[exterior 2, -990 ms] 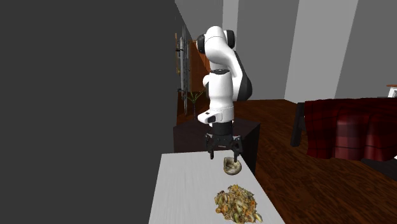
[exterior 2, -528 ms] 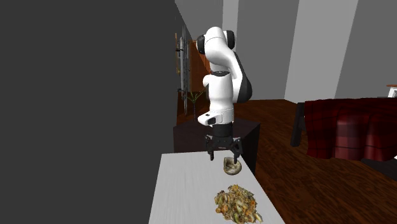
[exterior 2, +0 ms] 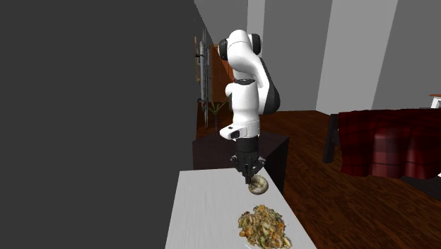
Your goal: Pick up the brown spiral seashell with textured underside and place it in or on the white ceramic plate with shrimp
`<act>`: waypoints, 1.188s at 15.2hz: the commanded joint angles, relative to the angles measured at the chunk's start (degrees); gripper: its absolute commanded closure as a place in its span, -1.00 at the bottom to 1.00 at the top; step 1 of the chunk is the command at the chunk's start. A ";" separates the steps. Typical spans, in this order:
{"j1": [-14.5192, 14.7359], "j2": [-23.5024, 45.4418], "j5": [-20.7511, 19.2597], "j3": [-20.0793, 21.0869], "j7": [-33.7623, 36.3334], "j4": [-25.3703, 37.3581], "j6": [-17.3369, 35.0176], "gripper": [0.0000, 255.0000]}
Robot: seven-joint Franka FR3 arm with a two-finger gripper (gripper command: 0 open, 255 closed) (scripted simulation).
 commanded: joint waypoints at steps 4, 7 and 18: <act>0.00 0.00 0.00 0.00 0.00 0.00 0.00 -1.00; 5.11 -4.75 -11.49 -1.22 -3.59 -6.63 1.44 -1.00; 10.83 -5.01 -30.03 -5.16 -3.32 -14.37 8.05 -1.00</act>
